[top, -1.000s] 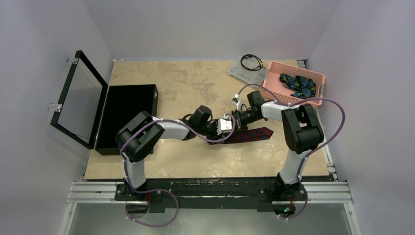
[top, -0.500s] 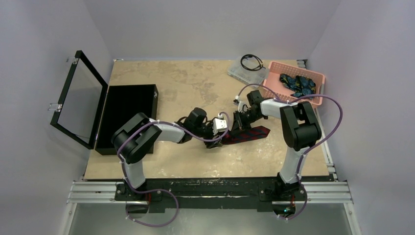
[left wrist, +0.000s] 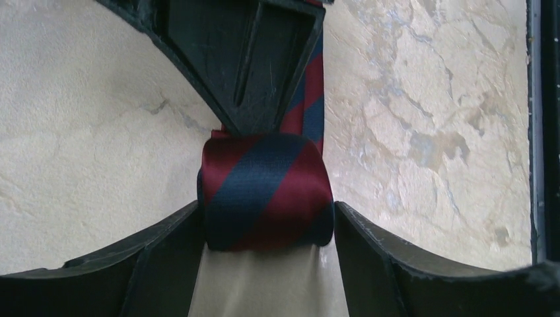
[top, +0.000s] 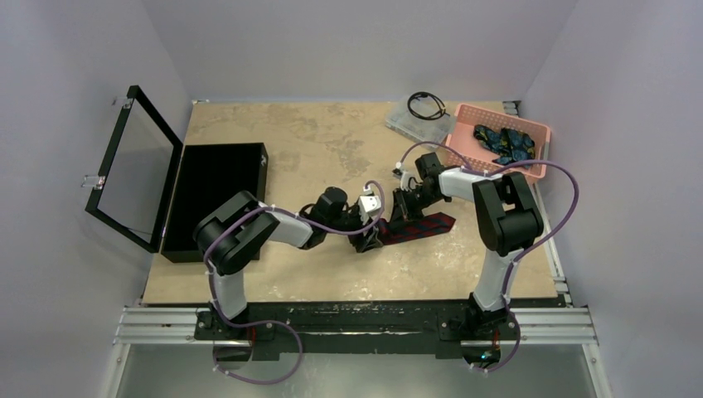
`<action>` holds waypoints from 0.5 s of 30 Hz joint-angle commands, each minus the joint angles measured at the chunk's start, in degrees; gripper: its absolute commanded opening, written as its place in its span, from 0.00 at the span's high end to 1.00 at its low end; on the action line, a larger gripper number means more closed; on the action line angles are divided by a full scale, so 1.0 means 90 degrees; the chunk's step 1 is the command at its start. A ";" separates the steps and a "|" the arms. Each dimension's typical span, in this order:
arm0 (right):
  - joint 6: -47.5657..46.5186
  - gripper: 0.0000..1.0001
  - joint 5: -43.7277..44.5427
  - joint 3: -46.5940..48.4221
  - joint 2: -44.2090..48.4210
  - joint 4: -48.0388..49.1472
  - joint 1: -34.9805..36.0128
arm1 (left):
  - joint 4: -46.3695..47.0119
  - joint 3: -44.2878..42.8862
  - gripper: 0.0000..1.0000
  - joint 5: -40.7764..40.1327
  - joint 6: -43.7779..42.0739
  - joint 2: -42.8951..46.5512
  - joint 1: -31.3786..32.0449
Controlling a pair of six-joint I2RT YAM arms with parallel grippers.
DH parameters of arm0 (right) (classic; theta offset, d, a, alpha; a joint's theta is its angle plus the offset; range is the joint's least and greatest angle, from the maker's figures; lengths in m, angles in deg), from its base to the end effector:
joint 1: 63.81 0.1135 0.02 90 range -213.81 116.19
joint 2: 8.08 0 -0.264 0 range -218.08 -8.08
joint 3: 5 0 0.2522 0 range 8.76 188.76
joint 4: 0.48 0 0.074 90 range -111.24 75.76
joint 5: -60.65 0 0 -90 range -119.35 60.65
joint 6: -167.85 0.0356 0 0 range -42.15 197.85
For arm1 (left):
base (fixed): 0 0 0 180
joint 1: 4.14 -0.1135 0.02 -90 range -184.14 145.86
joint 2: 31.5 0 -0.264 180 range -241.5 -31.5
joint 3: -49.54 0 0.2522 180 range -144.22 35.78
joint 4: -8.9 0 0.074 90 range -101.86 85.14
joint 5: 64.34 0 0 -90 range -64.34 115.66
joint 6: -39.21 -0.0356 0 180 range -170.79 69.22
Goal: Roll the ties
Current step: Roll the tie at the center of the board.
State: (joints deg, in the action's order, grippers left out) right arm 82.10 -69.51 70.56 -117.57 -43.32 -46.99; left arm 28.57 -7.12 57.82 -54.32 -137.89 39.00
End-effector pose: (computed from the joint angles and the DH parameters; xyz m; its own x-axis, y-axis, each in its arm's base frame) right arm 0.3193 0.1205 0.1231 -0.9561 -0.2299 -0.1817 -0.2924 0.7078 0.6430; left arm 0.2407 -0.2515 0.1222 -0.3085 0.3605 -0.8803 0.9358 0.2810 -0.2128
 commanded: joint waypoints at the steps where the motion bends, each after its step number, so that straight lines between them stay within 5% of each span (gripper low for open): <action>1: -0.0266 1.00 0.1279 -0.0064 -0.0466 0.0276 0.0104 | 0.0225 -0.0384 0.34 -0.0493 0.0544 -0.0319 0.0148; 5: -0.0162 1.00 0.1212 0.0143 -0.0617 0.0424 0.0104 | -0.0338 -0.0651 0.57 -0.0818 0.0112 -0.0404 0.0015; 15: -0.0440 1.00 0.0525 0.0634 -0.0301 0.0131 0.0095 | -0.0739 -0.0237 0.80 -0.0393 -0.0996 -0.0217 -0.0094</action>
State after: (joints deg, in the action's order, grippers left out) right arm 82.47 -70.91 75.46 -121.02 -43.43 -46.44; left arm 26.31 -11.27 54.04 -58.75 -140.45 38.45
